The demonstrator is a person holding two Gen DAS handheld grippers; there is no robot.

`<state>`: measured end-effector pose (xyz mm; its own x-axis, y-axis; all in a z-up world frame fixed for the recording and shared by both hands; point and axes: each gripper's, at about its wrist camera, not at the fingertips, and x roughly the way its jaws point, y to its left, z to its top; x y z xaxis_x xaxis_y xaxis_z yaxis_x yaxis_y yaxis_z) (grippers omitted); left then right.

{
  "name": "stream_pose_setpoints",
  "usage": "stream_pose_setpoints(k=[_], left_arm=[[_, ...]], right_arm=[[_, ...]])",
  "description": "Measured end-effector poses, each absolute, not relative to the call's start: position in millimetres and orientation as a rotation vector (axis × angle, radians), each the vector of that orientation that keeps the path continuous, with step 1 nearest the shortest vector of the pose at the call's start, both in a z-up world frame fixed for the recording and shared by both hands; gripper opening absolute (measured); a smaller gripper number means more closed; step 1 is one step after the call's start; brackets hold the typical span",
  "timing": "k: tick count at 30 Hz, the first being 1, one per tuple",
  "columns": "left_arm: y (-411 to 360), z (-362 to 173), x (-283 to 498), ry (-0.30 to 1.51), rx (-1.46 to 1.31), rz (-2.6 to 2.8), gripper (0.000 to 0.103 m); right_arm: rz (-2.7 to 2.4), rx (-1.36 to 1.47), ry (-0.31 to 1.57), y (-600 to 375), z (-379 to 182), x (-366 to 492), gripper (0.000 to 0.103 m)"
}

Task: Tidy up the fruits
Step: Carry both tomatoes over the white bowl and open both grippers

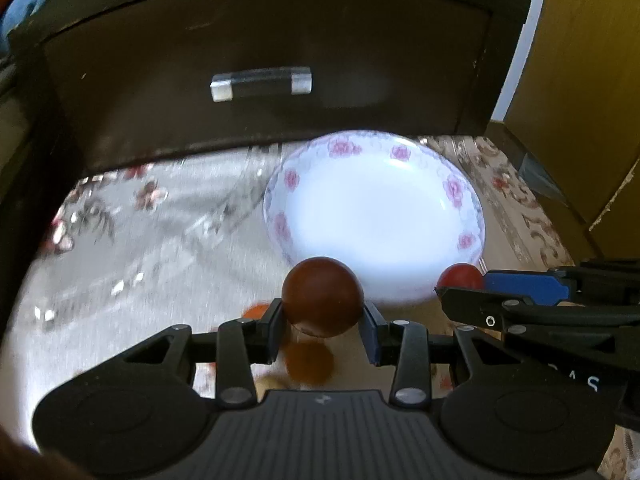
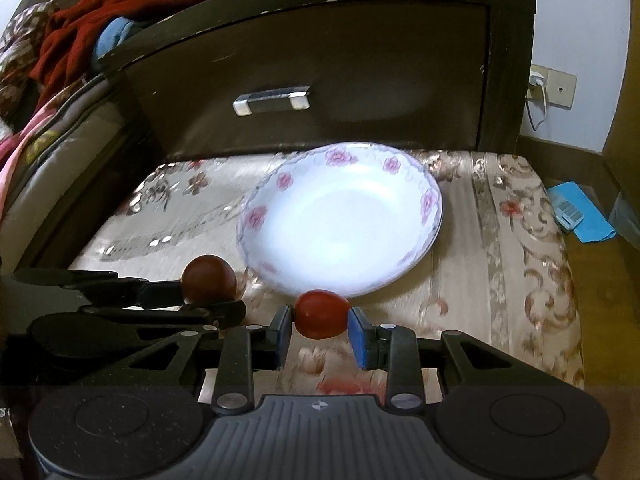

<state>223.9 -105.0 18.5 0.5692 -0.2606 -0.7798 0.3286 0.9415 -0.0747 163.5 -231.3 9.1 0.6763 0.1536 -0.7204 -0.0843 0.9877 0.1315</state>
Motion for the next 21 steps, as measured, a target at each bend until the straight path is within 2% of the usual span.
stream_pose_setpoints(k=[21], left_arm=[[-125,8,256,0.87,0.168,-0.327,0.048]], right_arm=[[0.124,0.093,0.824,-247,-6,212,0.03]])
